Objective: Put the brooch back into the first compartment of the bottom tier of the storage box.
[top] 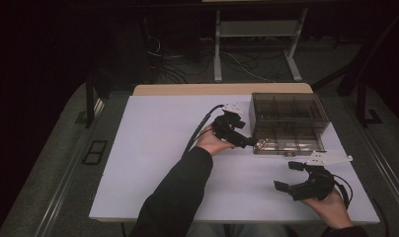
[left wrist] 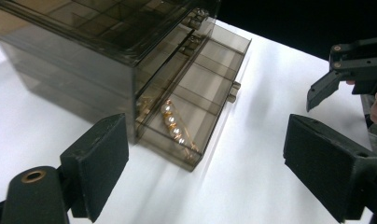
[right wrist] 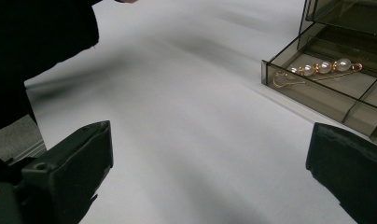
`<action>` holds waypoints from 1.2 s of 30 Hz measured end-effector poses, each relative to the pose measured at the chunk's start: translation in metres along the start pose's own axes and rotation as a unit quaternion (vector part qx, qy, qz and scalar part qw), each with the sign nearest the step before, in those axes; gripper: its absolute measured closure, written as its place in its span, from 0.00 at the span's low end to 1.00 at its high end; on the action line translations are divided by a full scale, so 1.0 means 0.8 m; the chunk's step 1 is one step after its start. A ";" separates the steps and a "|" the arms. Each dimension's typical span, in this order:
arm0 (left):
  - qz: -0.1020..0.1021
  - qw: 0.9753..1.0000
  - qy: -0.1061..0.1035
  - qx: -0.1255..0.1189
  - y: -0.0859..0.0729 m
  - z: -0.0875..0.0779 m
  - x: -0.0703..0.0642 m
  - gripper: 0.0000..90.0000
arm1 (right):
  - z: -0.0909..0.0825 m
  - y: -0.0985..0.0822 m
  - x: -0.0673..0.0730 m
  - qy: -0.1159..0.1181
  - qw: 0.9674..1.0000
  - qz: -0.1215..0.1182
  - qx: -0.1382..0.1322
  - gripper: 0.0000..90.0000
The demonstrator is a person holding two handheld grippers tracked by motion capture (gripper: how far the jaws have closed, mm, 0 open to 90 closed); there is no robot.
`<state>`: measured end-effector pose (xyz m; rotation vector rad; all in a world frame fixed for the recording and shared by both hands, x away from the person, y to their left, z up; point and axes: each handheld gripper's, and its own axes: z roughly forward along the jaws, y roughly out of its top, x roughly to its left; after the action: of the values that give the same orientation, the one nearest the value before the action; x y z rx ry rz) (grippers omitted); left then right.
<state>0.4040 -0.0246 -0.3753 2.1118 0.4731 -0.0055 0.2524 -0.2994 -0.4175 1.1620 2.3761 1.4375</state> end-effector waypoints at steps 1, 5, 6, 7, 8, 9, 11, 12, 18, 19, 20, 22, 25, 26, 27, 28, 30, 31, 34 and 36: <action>0.001 1.000 0.003 0.000 -0.002 -0.004 0.000 0.13 | 0.000 0.000 0.000 0.000 1.000 0.002 0.000 0.00; 0.001 1.000 0.012 0.000 -0.012 -0.019 -0.002 0.07 | 0.000 0.000 0.000 -0.001 1.000 0.000 0.001 0.00; -0.002 1.000 0.013 0.001 -0.014 -0.022 -0.002 0.05 | 0.000 0.000 0.000 -0.001 1.000 0.000 0.001 0.00; -0.001 1.000 0.017 0.003 -0.016 -0.025 -0.002 0.03 | 0.000 0.000 0.000 -0.001 1.000 0.000 0.001 0.00; 0.000 1.000 0.021 0.004 -0.018 -0.028 -0.002 0.02 | 0.000 0.000 0.000 -0.001 1.000 0.000 0.001 0.00; 0.000 1.000 0.024 0.002 -0.021 -0.032 -0.002 0.01 | 0.000 0.000 0.000 -0.001 1.000 0.000 0.002 0.00; -0.002 1.000 0.028 0.000 -0.025 -0.039 -0.002 0.00 | 0.000 0.000 0.000 -0.001 1.000 0.000 0.002 0.00; -0.002 1.000 0.031 -0.001 -0.028 -0.042 -0.002 0.00 | 0.000 -0.001 0.000 -0.001 1.000 -0.001 0.002 0.00; -0.008 0.999 0.040 -0.010 -0.042 -0.061 -0.003 0.00 | -0.001 -0.001 0.000 -0.002 1.000 0.001 0.001 0.00; -0.007 0.999 0.041 -0.011 -0.044 -0.064 -0.003 0.00 | -0.001 -0.001 0.000 -0.002 1.000 0.001 0.001 0.00; -0.009 0.999 0.042 -0.011 -0.047 -0.067 -0.004 0.00 | -0.001 -0.001 0.000 -0.002 1.000 0.001 0.001 0.00; -0.012 0.999 0.042 -0.014 -0.054 -0.073 -0.005 0.00 | -0.001 -0.001 0.000 -0.002 1.000 0.001 0.001 0.00; -0.020 0.999 0.047 -0.011 -0.065 -0.080 -0.007 0.00 | -0.001 -0.001 0.000 -0.002 1.000 0.001 0.001 0.00; -0.021 0.998 0.050 -0.013 -0.069 -0.082 -0.007 0.00 | -0.001 -0.001 0.000 -0.002 1.000 0.001 0.001 0.00; -0.022 0.998 0.052 -0.014 -0.072 -0.085 -0.007 0.00 | -0.001 -0.001 0.000 -0.002 1.000 0.001 0.001 0.00; -0.023 0.998 0.052 -0.014 -0.075 -0.088 -0.006 0.00 | -0.001 -0.001 0.000 -0.002 1.000 0.001 0.001 0.00; -0.027 0.998 0.054 -0.017 -0.081 -0.094 -0.007 0.00 | -0.001 -0.001 0.000 -0.002 1.000 0.001 0.002 0.00; -0.028 0.998 0.055 -0.017 -0.084 -0.096 -0.007 0.00 | -0.001 -0.001 0.000 -0.003 1.000 0.001 0.002 0.00; -0.032 0.998 0.058 -0.020 -0.092 -0.104 -0.009 0.00 | -0.001 -0.001 0.000 -0.003 1.000 0.003 0.003 0.00; -0.034 0.997 0.061 -0.022 -0.098 -0.109 -0.010 0.00 | -0.001 -0.001 0.000 -0.003 1.000 0.003 0.003 0.00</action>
<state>0.3552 0.0816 -0.3880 2.0603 0.6130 0.0944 0.2517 -0.3001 -0.4181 1.1734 2.3769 1.4284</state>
